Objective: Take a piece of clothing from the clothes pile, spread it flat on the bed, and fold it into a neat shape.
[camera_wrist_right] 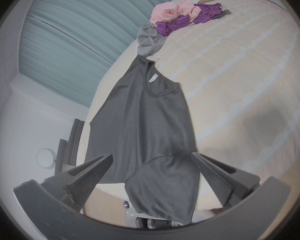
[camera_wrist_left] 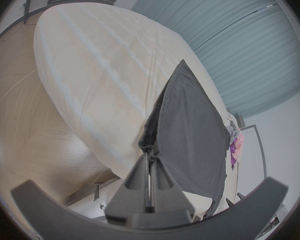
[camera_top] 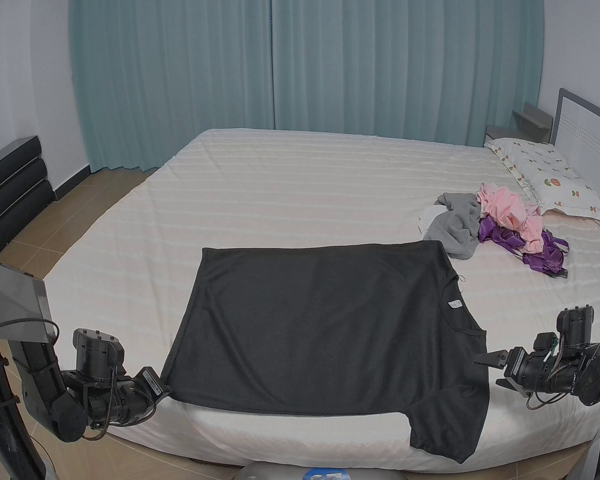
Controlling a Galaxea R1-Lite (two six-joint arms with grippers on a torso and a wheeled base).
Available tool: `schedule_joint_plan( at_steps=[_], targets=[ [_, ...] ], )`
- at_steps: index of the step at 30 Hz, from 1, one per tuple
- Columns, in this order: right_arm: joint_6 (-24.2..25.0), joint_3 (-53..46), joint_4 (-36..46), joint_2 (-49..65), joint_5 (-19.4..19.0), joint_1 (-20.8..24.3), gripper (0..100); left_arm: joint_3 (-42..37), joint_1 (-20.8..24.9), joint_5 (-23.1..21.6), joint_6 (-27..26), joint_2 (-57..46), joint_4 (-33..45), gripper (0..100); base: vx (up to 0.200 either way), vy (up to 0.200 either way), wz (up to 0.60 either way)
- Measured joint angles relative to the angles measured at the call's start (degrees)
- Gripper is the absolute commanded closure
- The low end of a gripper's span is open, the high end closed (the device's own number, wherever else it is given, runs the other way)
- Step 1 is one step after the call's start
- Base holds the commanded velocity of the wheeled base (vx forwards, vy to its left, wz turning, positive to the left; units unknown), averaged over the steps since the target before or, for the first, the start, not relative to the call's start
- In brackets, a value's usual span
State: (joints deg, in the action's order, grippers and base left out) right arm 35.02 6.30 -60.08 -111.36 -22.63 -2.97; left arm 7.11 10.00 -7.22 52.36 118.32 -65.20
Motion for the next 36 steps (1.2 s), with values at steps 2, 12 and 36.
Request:
schedule_joint_plan(
  at_steps=[2,12,36],
  targets=[
    [-0.8,0.1,0.0,-0.9,1.2,-0.2,0,-0.1,0.0,0.0,0.0,-0.3,-0.2,100,0.0,0.0,0.0],
    [-2.8,0.8,-6.2,-8.4,3.8,-0.3,0,-0.1,0.0,-0.1,-0.1,-0.9,-0.3,100,0.0,0.0,0.0],
    [0.5,7.2,-13.1,-16.8,5.4,-0.4,100,0.3,0.0,-0.1,0.0,-0.7,-0.4,100,0.0,0.0,0.0]
  ],
)
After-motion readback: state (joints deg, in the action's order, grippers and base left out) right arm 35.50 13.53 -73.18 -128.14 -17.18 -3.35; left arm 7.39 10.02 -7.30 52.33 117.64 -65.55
